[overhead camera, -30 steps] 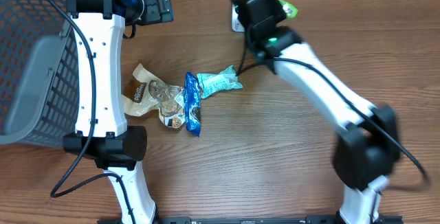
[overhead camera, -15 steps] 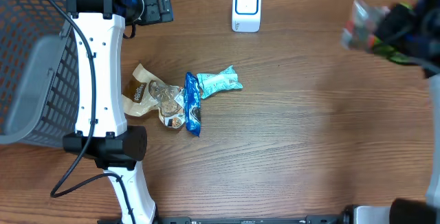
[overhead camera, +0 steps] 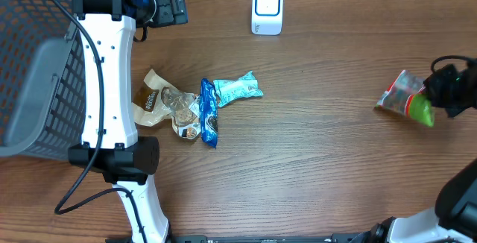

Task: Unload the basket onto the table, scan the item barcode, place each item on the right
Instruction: 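Move the green bag right and drop it on the table, then reach the right gripper to the mint-green wipes pack and grasp it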

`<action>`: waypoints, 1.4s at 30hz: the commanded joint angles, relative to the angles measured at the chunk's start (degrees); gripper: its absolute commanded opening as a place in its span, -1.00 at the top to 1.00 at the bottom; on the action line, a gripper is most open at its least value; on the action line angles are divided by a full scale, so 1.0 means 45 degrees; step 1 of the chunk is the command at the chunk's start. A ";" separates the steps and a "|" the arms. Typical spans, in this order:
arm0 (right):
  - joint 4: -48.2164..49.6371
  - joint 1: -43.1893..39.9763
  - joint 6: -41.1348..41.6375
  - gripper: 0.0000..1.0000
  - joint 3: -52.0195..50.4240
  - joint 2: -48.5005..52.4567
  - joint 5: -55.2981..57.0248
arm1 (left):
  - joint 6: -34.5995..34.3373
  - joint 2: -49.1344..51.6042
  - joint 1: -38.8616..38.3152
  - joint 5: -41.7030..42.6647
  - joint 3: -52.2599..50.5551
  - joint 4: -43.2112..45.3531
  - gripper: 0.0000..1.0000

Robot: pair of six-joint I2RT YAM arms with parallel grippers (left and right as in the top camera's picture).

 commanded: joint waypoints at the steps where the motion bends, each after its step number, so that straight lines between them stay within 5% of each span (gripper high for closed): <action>1: 0.0267 -0.0165 -0.0131 0.26 -0.0058 0.0287 -0.0330 | 0.0010 0.0000 -0.0015 -0.0073 0.0136 0.0005 -0.99; 2: 0.0277 -0.0165 -0.0131 -0.08 -0.0053 0.0330 -0.0423 | 0.0010 0.0000 -0.0015 -0.0073 0.0136 0.0005 -1.00; 3: 0.0262 -0.0165 -0.0131 -0.19 -0.0049 0.0325 -0.0549 | 0.0010 0.0000 -0.0015 -0.0073 0.0136 0.0005 -1.00; 12: -0.1651 0.0432 -0.2181 -0.30 0.2531 -0.0257 -0.4153 | 0.0010 0.0000 -0.0015 -0.0073 0.0136 0.0005 -1.00; 18: -0.1452 0.2861 -0.2380 -0.51 0.2851 -0.0340 -0.4201 | 0.0015 0.0000 -0.0015 -0.0073 0.0136 0.0005 -1.00; 34: 0.0894 0.8281 -0.1360 -0.47 0.2841 0.0393 -0.2118 | 0.0010 0.0000 -0.0015 -0.0073 0.0136 0.0005 -0.99; 42: 0.1486 0.9330 0.0102 -0.51 0.2837 0.1899 -0.2463 | 0.0015 0.0000 -0.0015 -0.0073 0.0136 0.0005 -0.99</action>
